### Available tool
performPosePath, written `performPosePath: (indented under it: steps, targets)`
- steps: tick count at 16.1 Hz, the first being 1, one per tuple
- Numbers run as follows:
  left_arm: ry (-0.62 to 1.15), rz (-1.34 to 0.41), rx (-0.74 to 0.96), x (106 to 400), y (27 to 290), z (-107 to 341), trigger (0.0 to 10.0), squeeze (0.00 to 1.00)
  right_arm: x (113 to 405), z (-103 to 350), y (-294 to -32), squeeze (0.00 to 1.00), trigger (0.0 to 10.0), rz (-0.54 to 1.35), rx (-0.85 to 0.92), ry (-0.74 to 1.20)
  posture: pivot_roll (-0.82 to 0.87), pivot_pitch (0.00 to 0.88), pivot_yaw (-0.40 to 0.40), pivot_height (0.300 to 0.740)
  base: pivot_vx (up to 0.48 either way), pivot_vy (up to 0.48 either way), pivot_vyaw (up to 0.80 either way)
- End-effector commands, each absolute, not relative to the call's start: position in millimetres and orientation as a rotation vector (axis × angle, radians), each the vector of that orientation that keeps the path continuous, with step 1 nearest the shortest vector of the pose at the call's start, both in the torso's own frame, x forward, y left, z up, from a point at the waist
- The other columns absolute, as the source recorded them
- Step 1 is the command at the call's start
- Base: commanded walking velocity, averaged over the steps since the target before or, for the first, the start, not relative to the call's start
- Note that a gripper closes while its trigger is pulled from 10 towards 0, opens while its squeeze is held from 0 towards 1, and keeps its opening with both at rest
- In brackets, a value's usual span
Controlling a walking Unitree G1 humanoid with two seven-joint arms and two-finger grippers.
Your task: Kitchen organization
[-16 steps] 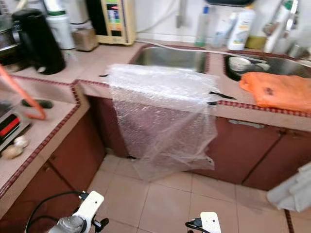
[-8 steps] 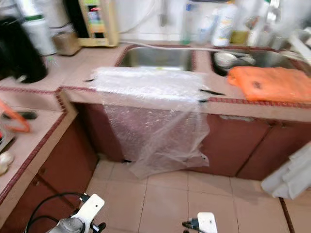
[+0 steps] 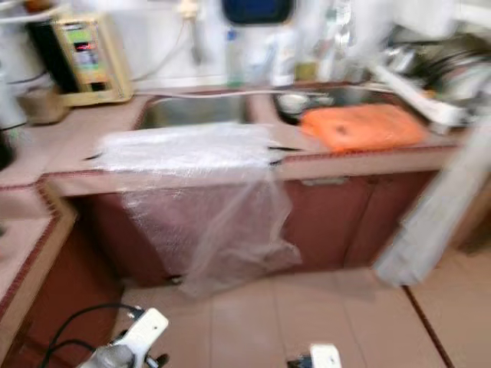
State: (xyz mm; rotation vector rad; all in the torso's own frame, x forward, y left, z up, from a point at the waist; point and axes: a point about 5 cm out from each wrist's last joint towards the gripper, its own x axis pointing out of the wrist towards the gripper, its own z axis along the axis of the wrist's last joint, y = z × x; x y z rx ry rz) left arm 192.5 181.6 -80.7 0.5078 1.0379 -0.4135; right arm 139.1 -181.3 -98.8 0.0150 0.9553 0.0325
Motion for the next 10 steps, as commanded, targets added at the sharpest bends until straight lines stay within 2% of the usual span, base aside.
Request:
performPosePath:
  steps: [1,8,10]
  targets:
    - [1.034,-0.414,0.520,195.1,182.5,-79.3,10.0,0.00,130.0,-102.8,-176.1,0.00,10.0,0.051,0.027,0.990,-0.12,0.000,0.095,0.740,0.000,0.000,-0.80]
    - [1.039,-0.394,0.475,190.3,171.4,-83.1,10.0,0.00,133.6,-100.7,-185.4,0.00,10.0,0.094,-0.030,0.997,-0.10,0.000,0.029,0.740,0.000,0.000,-0.80]
    - [1.056,-0.373,0.455,181.4,169.4,-87.6,10.0,0.00,139.1,-98.5,-188.1,0.00,10.0,0.128,-0.058,0.989,-0.10,0.000,0.009,0.740,0.000,0.000,-0.27]
